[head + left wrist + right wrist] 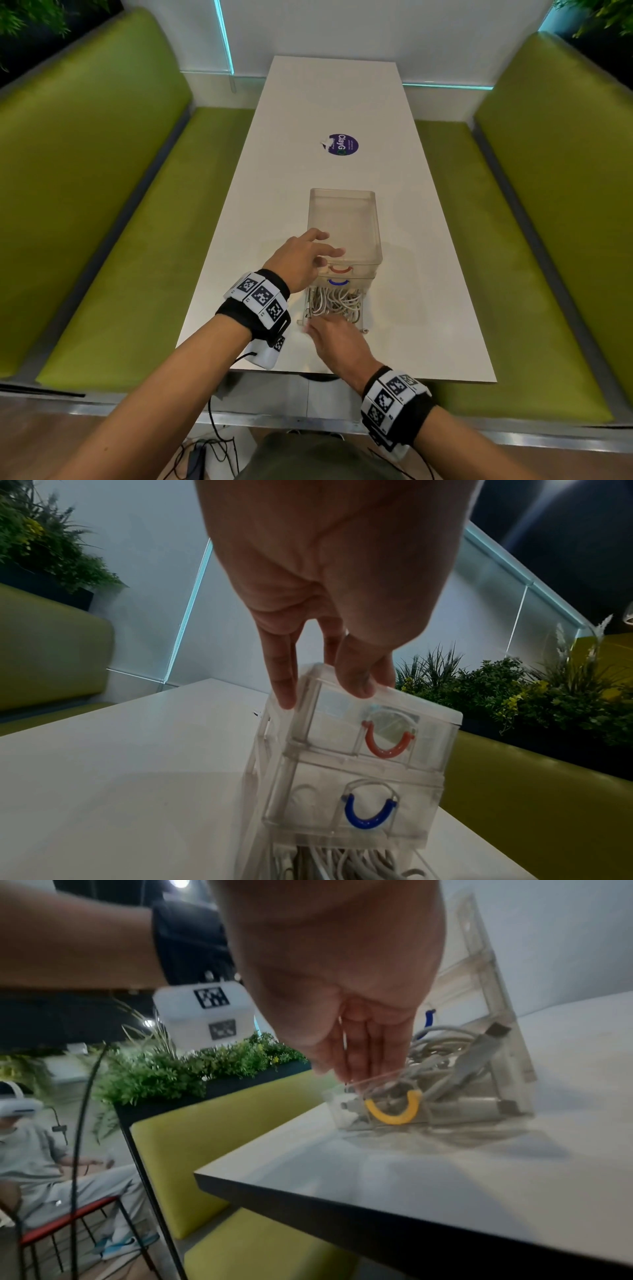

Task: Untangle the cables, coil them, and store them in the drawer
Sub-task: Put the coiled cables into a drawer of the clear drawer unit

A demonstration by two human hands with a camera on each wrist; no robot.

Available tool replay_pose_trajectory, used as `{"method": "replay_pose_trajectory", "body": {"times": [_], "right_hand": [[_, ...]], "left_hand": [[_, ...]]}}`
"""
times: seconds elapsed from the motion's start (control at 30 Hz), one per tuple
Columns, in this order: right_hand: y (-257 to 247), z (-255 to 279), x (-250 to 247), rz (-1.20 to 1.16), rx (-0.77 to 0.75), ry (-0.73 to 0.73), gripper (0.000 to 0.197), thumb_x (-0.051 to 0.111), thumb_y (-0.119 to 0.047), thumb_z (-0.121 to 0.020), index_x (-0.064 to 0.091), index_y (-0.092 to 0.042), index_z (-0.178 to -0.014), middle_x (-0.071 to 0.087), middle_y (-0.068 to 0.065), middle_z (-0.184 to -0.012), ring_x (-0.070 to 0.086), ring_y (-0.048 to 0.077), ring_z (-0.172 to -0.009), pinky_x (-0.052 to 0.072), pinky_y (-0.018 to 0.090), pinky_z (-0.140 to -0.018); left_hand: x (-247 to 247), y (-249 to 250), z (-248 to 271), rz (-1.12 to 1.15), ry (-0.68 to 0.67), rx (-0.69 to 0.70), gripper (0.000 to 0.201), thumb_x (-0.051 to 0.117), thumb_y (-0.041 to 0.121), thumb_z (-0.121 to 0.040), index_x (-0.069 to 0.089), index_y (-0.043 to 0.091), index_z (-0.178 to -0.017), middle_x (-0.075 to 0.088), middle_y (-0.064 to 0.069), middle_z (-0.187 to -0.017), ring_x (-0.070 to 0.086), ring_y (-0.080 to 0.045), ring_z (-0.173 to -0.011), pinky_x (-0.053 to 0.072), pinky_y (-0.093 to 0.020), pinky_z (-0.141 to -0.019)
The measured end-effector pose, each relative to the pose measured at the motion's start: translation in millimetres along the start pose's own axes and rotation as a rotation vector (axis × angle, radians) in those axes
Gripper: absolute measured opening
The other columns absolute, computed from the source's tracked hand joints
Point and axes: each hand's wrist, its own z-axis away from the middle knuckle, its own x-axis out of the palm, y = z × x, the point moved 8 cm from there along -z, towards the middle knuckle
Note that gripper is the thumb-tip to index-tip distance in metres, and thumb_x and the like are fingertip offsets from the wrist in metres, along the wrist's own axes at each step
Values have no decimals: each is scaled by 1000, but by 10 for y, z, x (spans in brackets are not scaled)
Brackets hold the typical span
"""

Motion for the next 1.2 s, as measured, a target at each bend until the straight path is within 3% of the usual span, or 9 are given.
{"method": "replay_pose_trajectory", "body": {"times": [0.07, 0.17, 0.33, 0.43, 0.5, 0.67, 0.87, 1.07, 1.2], "right_hand": [[79, 83, -124, 53, 34, 64, 25, 70, -12, -80, 67, -5, -103, 67, 13, -103, 64, 30, -94, 54, 34, -76], [198, 125, -106, 196, 25, 109, 68, 83, -2, -57, 59, -1, -120, 62, 18, -121, 61, 31, -111, 44, 32, -98], [255, 233, -142, 243, 144, 85, 71, 81, 2, -49, 61, -6, -116, 62, 16, -118, 62, 35, -102, 54, 40, -79], [355, 325, -125, 193, 72, 72, 56, 75, 2, -57, 64, -6, -111, 66, 14, -108, 66, 32, -83, 56, 37, -67], [395, 308, -149, 191, 24, 43, 40, 53, -2, -71, 65, -7, -109, 68, 12, -98, 65, 31, -78, 54, 33, -65], [500, 108, -112, 237, -17, -238, 58, 40, 3, -86, 36, -9, -143, 55, 17, -121, 49, 34, -109, 40, 37, -87], [535, 38, -115, 326, -62, -326, 64, 50, 1, -88, 26, -10, -147, 34, 16, -139, 37, 34, -123, 39, 37, -98], [589, -79, -344, 188, -42, -41, 49, 44, 7, -86, 50, -7, -133, 51, 15, -129, 48, 34, -117, 46, 38, -89], [793, -16, -409, -28, 177, 175, 25, 50, 3, -87, 61, -4, -108, 54, 15, -107, 51, 32, -98, 43, 35, -74]], "left_hand": [[22, -22, -7, 5, 0, -3, 52, 49, -3, -90, 62, 35, -122, 44, 2, -140, 62, -20, -98, 46, -37, -94], [36, -37, -14, 1, -3, -2, 51, 49, -2, -90, 62, 36, -122, 44, 1, -140, 60, -23, -102, 46, -39, -94], [19, -21, -10, -13, 0, -1, 49, 48, -1, -91, 62, 35, -122, 44, 0, -141, 59, -22, -106, 45, -38, -96], [9, -6, -11, -25, 11, 8, 47, 49, 0, -92, 62, 33, -122, 44, -1, -142, 60, -23, -106, 43, -36, -97], [7, -2, -18, -29, 10, 11, 46, 49, 1, -93, 62, 33, -122, 45, -1, -142, 60, -23, -106, 43, -36, -96], [33, -4, -2, -43, -3, 33, 46, 50, 3, -92, 61, 34, -123, 44, -2, -142, 59, -27, -105, 45, -39, -96], [-38, 29, -49, -11, -27, 2, 47, 48, -3, -91, 62, 28, -124, 43, -5, -141, 64, -21, -90, 47, -36, -93], [-37, 34, -44, 25, -45, -12, 56, 46, -13, -84, 63, 23, -122, 44, -6, -139, 66, -23, -92, 45, -29, -94], [-33, 26, -38, 20, -24, -12, 55, 48, -11, -85, 64, 25, -122, 45, -5, -139, 65, -21, -94, 42, -22, -92]]}}
